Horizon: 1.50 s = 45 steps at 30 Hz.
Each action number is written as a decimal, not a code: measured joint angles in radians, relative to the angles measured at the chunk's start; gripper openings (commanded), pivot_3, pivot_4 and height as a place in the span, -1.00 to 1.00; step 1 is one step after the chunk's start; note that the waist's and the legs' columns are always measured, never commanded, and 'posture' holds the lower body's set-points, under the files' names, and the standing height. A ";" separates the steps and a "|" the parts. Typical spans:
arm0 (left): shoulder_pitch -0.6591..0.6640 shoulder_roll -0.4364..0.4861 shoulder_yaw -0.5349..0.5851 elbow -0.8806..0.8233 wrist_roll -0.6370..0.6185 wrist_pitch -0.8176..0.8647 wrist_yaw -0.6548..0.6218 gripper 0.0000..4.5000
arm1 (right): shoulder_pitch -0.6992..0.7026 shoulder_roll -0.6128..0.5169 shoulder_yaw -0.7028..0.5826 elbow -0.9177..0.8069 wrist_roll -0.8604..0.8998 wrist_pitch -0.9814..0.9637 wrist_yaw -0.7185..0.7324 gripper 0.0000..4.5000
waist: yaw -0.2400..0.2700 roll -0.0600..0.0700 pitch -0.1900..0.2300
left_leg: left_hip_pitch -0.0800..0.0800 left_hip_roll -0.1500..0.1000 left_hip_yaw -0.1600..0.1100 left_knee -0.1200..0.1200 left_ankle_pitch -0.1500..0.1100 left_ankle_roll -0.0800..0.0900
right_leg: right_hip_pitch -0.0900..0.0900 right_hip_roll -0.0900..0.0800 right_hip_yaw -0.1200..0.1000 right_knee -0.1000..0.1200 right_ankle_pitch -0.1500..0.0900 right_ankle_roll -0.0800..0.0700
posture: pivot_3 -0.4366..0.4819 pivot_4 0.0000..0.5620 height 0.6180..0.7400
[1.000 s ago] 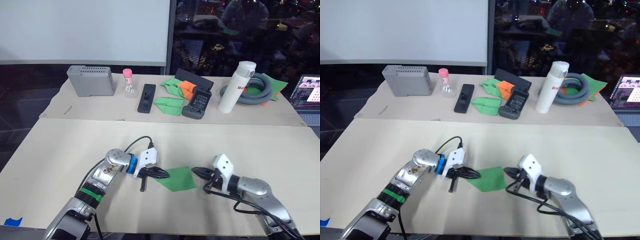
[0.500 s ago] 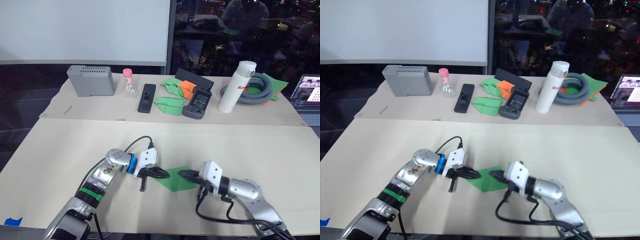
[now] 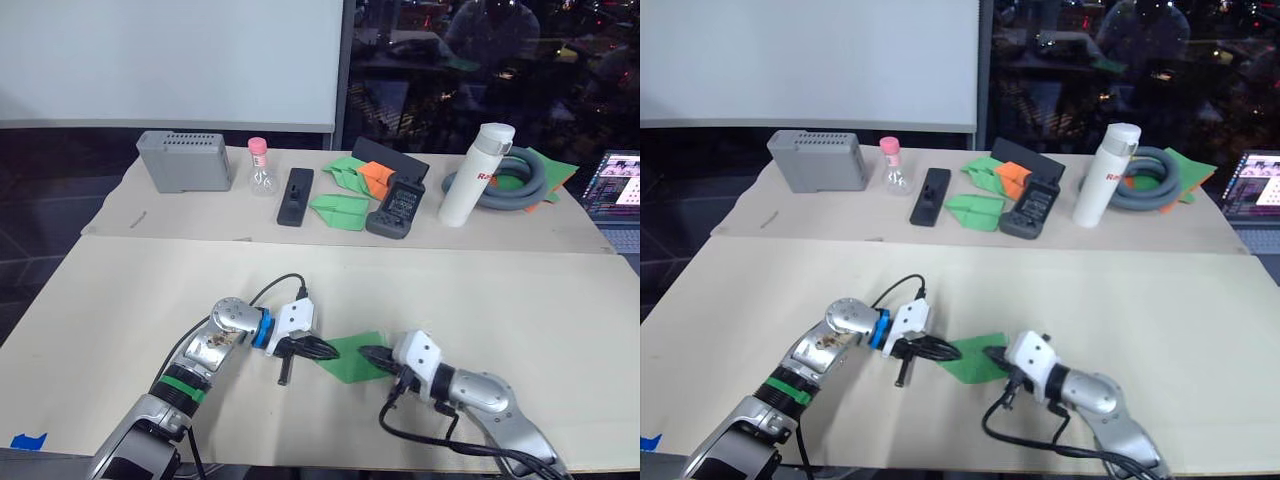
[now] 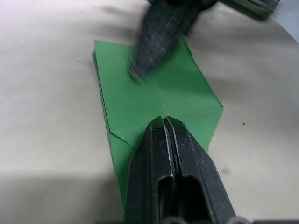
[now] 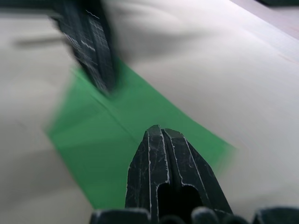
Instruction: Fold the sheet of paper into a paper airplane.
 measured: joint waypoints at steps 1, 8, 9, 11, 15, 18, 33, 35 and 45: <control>-0.001 0.000 0.000 0.003 0.000 -0.001 -0.002 -1.00 | 0.006 -0.014 -0.028 0.008 0.010 -0.003 0.001 -0.99 | 0.000 0.000 0.000 | 0.001 0.000 0.000 0.000 0.000 0.000 | 0.001 0.000 0.000 0.000 0.000 0.000 | -0.05 -0.47 1.00; -0.010 -0.007 0.002 0.028 0.000 -0.023 -0.006 -1.00 | 0.015 -0.030 -0.117 0.072 0.063 -0.073 0.013 -0.99 | -0.001 0.000 0.000 | 0.002 0.001 0.000 0.000 0.000 0.000 | 0.003 0.000 0.000 0.000 0.000 0.000 | -0.05 -0.47 1.00; -0.010 -0.007 0.003 0.028 0.000 -0.023 -0.006 -1.00 | 0.009 -0.021 -0.122 0.071 0.083 -0.074 0.018 -0.99 | -0.002 0.000 0.000 | 0.001 0.001 0.000 0.000 0.000 0.000 | 0.002 0.000 0.001 0.000 0.000 0.000 | -0.05 -0.47 1.00; -0.010 -0.007 0.004 0.027 0.000 -0.023 -0.005 -1.00 | -0.022 0.000 -0.121 0.047 0.119 -0.071 0.032 -0.99 | -0.004 0.000 0.000 | 0.001 0.001 0.000 0.000 0.000 0.000 | 0.000 0.000 0.001 0.000 0.000 0.000 | -0.05 -0.47 1.00; -0.003 -0.014 0.003 0.018 0.000 -0.020 0.007 -1.00 | -0.093 0.005 -0.050 -0.028 0.115 -0.035 0.057 -0.99 | -0.004 0.001 0.000 | 0.000 0.001 0.000 -0.001 0.000 -0.001 | -0.001 0.001 0.000 0.001 0.000 0.000 | -0.05 -0.47 1.00; 0.011 -0.014 0.006 -0.001 0.000 -0.021 0.019 -1.00 | -0.107 0.004 0.045 -0.028 0.056 0.010 0.072 -0.99 | -0.003 0.001 0.000 | -0.002 0.001 0.000 0.000 0.000 -0.001 | -0.003 0.001 0.000 0.001 0.000 0.000 | -0.05 -0.47 1.00; 0.131 0.084 0.064 -0.105 -0.006 -0.042 0.066 -1.00 | -0.175 0.004 0.138 0.030 0.002 0.076 0.109 -0.99 | -0.016 0.001 -0.002 | 0.005 0.003 0.000 -0.002 0.001 -0.002 | 0.000 0.001 0.001 0.002 0.000 0.000 | -0.05 -0.47 1.00; 0.140 0.091 0.075 -0.105 -0.007 -0.046 0.078 -1.00 | -0.184 0.008 0.140 0.044 0.002 0.075 0.117 -0.99 | -0.016 0.000 -0.002 | 0.008 0.003 0.000 -0.003 0.001 -0.002 | 0.000 0.001 0.001 0.001 0.000 -0.001 | -0.05 -0.47 1.00; 0.194 0.177 0.196 -0.064 -0.020 -0.077 0.139 -1.00 | -0.208 0.017 0.158 0.075 0.003 0.068 0.134 -0.99 | -0.028 0.002 -0.004 | 0.017 0.007 -0.001 -0.006 0.000 -0.004 | 0.008 -0.003 0.001 0.001 -0.002 -0.003 | -0.05 -0.47 1.00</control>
